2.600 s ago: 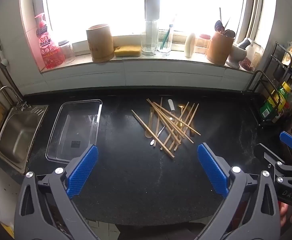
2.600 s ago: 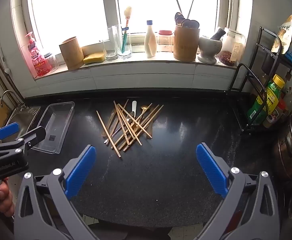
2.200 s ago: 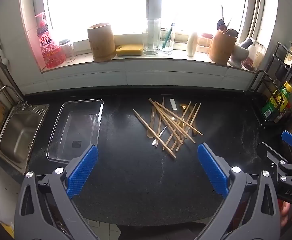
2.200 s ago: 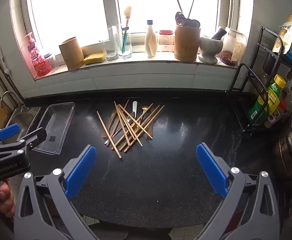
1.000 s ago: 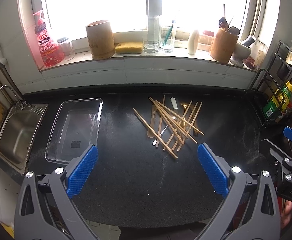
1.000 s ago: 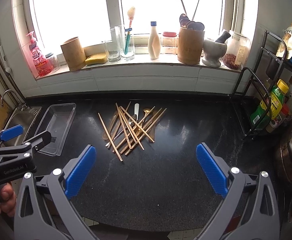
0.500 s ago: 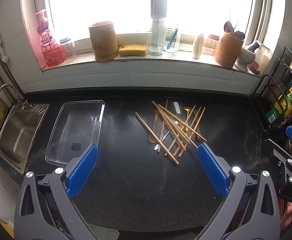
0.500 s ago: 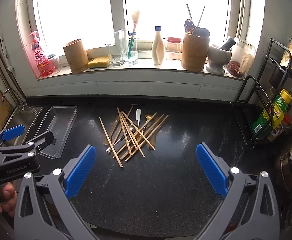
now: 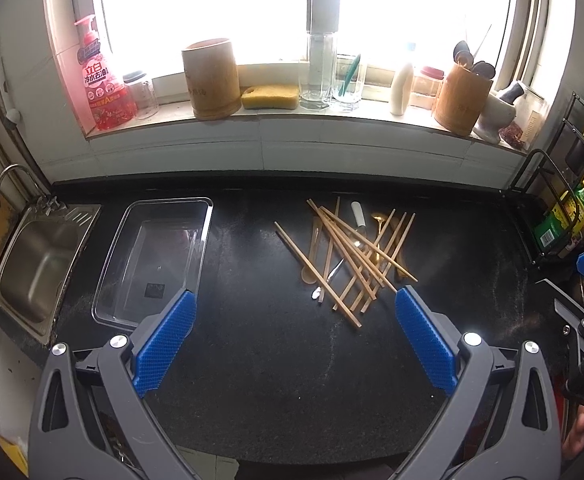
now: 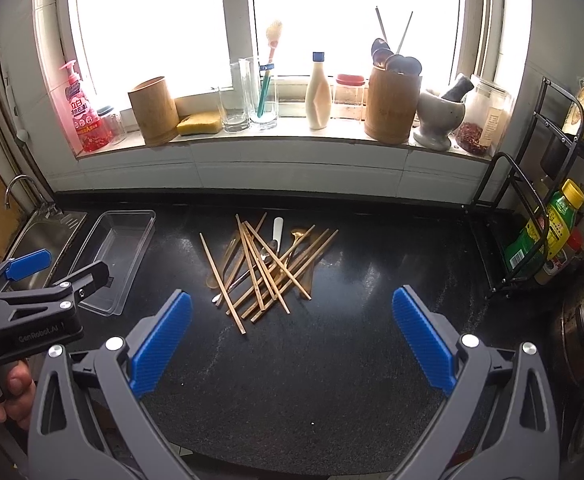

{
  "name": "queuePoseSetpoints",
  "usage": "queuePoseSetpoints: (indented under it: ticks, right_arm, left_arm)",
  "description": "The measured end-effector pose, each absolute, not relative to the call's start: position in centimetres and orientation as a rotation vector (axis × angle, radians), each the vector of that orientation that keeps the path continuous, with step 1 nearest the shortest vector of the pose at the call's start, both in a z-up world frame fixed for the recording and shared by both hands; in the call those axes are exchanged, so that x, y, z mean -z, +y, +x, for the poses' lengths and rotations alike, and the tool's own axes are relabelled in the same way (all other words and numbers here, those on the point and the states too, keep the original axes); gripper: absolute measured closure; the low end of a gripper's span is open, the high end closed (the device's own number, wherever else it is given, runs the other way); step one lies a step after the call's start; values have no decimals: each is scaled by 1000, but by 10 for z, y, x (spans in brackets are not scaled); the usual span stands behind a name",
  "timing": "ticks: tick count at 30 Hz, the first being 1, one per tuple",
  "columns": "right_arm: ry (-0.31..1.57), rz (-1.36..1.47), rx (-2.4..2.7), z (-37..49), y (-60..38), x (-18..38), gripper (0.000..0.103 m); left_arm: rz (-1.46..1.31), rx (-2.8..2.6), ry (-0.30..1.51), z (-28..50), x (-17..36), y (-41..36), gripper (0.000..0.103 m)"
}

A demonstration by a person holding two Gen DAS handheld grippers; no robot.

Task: Organize utensils

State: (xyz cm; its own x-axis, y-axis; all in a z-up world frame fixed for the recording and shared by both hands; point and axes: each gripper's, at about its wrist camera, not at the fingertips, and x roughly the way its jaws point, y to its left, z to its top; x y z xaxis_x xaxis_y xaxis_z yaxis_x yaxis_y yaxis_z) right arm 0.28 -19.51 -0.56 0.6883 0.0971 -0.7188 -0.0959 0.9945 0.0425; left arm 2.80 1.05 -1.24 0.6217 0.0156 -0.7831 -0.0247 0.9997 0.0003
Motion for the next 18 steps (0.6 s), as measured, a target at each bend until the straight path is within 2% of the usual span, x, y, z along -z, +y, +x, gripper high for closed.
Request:
queuePoseSetpoints:
  ticks: [18]
  right_arm:
    - [791,-12,-118,-3,-190,2,6]
  left_arm:
    - [-8,-23,901,23,15,9,6]
